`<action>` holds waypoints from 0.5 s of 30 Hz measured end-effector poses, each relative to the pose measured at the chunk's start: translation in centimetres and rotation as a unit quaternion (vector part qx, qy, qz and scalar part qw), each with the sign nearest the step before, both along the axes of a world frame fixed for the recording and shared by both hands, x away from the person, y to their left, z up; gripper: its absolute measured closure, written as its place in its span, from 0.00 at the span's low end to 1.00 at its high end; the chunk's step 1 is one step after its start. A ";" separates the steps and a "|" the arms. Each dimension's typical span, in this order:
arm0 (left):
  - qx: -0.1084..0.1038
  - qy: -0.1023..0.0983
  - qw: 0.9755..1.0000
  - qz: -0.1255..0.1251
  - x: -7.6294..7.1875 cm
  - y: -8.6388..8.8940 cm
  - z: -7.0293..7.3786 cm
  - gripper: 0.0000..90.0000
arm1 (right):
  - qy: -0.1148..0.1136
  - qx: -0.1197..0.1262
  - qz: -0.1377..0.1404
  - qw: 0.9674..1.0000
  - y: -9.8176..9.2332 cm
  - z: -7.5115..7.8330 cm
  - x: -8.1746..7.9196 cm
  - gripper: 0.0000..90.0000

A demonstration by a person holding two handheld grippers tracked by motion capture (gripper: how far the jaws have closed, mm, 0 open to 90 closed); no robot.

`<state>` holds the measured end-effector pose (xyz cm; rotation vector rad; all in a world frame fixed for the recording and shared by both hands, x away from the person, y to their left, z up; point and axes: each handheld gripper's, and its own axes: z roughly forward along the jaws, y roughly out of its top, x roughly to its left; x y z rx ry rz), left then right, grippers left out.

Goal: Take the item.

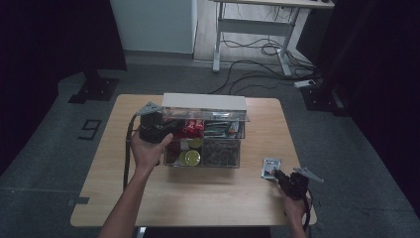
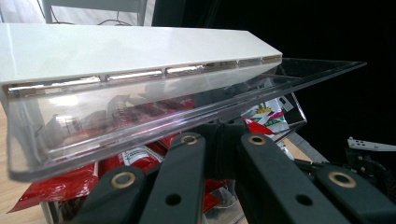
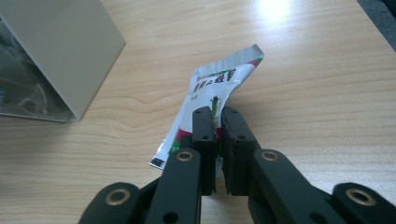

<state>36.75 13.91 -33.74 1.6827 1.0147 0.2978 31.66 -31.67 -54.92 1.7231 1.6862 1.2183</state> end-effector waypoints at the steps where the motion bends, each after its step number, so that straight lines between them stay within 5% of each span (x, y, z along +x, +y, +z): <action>1: -0.001 0.000 1.000 0.000 0.0 0.0 0.0 1.00 | 0.008 -0.003 -0.002 1.000 0.0 -0.1 0.1 0.90; 4: 0.000 -0.001 1.000 -0.001 -0.1 0.0 0.0 1.00 | 0.016 -0.009 -0.004 1.000 -0.1 -0.2 0.1 0.85; 8: 0.000 -0.001 1.000 -0.003 -0.1 -0.1 -0.2 1.00 | 0.035 -0.035 -0.030 0.998 0.2 -0.5 0.3 0.67; 15: -0.001 0.000 1.000 -0.003 -0.1 0.0 -0.3 1.00 | 0.023 -0.062 -0.056 0.996 0.7 0.1 0.0 0.49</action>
